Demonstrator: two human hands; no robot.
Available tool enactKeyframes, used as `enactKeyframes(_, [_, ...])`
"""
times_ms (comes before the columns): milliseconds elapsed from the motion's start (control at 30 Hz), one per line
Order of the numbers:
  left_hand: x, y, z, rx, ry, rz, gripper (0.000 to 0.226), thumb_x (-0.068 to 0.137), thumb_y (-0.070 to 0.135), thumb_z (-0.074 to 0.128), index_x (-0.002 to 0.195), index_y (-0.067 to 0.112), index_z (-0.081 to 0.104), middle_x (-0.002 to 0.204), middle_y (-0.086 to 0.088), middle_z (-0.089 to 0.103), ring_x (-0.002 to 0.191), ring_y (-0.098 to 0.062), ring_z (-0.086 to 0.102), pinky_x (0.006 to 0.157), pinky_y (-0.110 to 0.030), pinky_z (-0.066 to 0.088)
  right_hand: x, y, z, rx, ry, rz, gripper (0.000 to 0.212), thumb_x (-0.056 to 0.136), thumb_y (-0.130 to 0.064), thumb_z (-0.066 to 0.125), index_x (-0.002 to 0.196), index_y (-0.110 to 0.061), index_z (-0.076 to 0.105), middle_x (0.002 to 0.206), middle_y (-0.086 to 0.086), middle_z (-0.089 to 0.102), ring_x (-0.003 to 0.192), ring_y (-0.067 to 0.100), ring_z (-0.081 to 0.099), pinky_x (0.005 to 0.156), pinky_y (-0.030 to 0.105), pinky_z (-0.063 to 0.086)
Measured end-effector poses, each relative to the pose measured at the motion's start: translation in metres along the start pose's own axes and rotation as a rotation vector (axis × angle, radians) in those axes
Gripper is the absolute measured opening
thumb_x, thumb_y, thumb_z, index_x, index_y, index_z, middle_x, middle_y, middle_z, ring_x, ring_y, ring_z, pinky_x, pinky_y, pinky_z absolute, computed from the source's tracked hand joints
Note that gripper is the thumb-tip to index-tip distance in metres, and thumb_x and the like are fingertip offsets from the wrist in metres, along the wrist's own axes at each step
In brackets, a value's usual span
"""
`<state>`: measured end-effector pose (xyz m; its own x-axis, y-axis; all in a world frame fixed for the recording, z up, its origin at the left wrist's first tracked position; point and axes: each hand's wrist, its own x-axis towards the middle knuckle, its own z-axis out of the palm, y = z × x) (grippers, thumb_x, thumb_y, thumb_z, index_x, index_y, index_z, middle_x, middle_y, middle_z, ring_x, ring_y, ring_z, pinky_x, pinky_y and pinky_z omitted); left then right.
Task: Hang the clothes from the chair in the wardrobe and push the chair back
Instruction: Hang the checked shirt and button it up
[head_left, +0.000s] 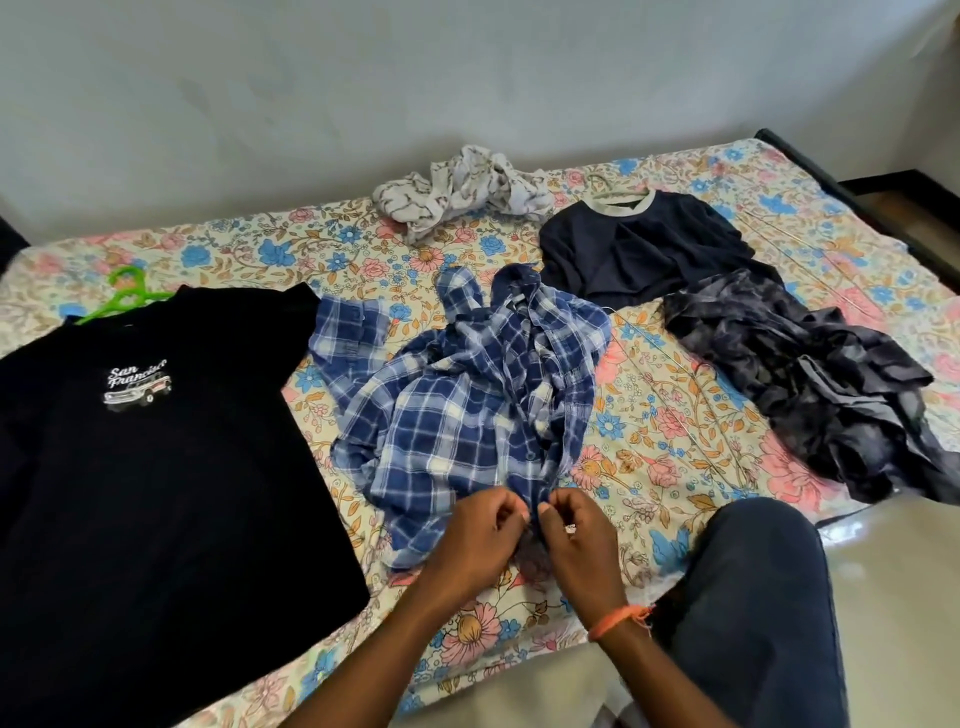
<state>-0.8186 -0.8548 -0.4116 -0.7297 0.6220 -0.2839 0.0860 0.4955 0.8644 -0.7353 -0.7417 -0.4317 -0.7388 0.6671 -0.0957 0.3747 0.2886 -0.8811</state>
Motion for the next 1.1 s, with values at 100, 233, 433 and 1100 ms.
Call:
enactKeyframes(100, [0.000,0.000,0.008,-0.061,0.022,-0.004,0.015,0.098,0.022,0.056,0.085,0.017,0.063,0.074,0.003,0.064,0.059,-0.003,0.055,0.057,-0.023,0.048,0.002,0.000,0.012,-0.016,0.044,0.007,0.021,0.093,-0.009,0.061,0.077,-0.020,0.055,0.075,-0.001,0.057,0.068,0.012,0.051,0.059,0.021,0.038])
enactKeyframes(233, [0.000,-0.003,0.010,-0.134,0.115,-0.049,0.016,0.098,0.023,0.054,0.086,0.018,0.063,0.076,0.000,0.065,0.061,-0.010,0.057,0.059,-0.029,0.049,0.002,-0.002,0.014,0.076,0.030,0.026,0.024,0.095,-0.009,0.059,0.073,-0.018,0.053,0.068,-0.002,0.054,0.059,0.004,0.046,0.055,0.016,0.038])
enactKeyframes(433, [0.007,-0.005,0.005,-0.142,0.109,-0.057,0.014,0.098,0.021,0.055,0.088,0.018,0.064,0.079,0.001,0.066,0.066,-0.010,0.059,0.061,-0.029,0.051,0.003,0.000,0.019,0.114,-0.021,0.072,0.024,0.097,-0.009,0.056,0.074,-0.010,0.052,0.067,0.003,0.048,0.058,0.008,0.039,0.053,0.017,0.034])
enactKeyframes(1100, [0.016,-0.012,0.004,-0.173,0.101,-0.086,0.016,0.095,0.015,0.061,0.083,0.017,0.071,0.077,0.000,0.072,0.070,-0.008,0.069,0.066,-0.028,0.059,0.010,-0.003,-0.003,0.533,-0.140,0.317,0.003,0.083,0.004,0.071,0.085,0.006,0.071,0.079,0.024,0.072,0.073,0.034,0.072,0.065,0.038,0.061])
